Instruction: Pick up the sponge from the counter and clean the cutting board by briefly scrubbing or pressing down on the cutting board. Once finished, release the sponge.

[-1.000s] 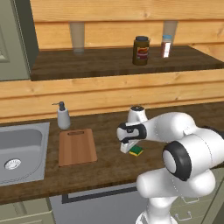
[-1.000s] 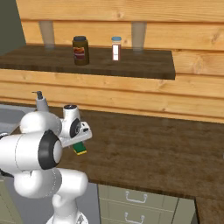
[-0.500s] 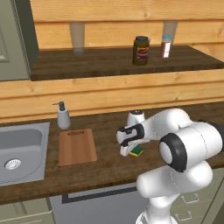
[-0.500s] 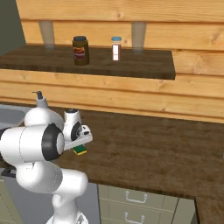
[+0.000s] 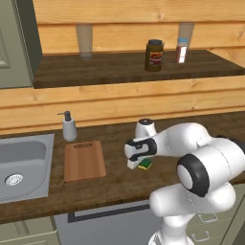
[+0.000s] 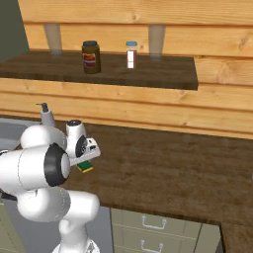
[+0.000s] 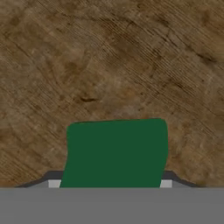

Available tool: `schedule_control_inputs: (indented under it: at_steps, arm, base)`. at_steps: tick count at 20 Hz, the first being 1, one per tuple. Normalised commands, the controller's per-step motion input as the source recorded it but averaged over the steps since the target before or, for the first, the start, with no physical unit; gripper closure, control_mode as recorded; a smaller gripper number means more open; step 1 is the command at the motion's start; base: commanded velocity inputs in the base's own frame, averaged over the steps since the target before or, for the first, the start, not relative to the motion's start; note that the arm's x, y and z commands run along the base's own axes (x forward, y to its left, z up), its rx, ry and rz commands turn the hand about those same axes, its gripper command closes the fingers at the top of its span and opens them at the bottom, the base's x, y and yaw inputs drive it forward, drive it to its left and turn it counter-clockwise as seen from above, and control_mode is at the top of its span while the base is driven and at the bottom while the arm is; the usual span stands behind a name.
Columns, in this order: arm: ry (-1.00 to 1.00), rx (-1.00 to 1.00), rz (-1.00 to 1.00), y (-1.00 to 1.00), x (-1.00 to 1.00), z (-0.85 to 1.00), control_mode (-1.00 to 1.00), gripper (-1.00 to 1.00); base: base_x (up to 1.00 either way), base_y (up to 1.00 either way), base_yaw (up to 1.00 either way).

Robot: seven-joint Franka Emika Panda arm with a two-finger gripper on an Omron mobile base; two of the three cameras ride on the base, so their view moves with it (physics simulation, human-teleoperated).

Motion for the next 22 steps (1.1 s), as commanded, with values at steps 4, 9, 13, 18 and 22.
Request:
schedule_control_inputs:
  at_steps: [4, 9, 13, 18, 22]
  arm:
    - [-0.18, 0.09, -0.11, 0.56, 0.0, 0.78, -1.0, 1.0]
    - [-0.21, 0.32, -0.05, 0.62, 0.0, 0.67, -1.0, 1.0]
    - [-0.14, 0.23, -0.42, 0.77, 0.0, 0.25, -1.0, 1.0]
    - [-0.05, 0.0, -0.77, 0.65, 0.0, 0.07, -1.0, 1.0]
    - [0.08, 0.1, -0.63, 0.06, 0.0, 0.75, -1.0, 1.0]
  base:
    - [0.0, 0.0, 0.0]
    - [0.0, 0.0, 0.0]
    - [0.0, 0.0, 0.0]
    - [0.0, 0.0, 0.0]
    - [0.0, 0.0, 0.0]
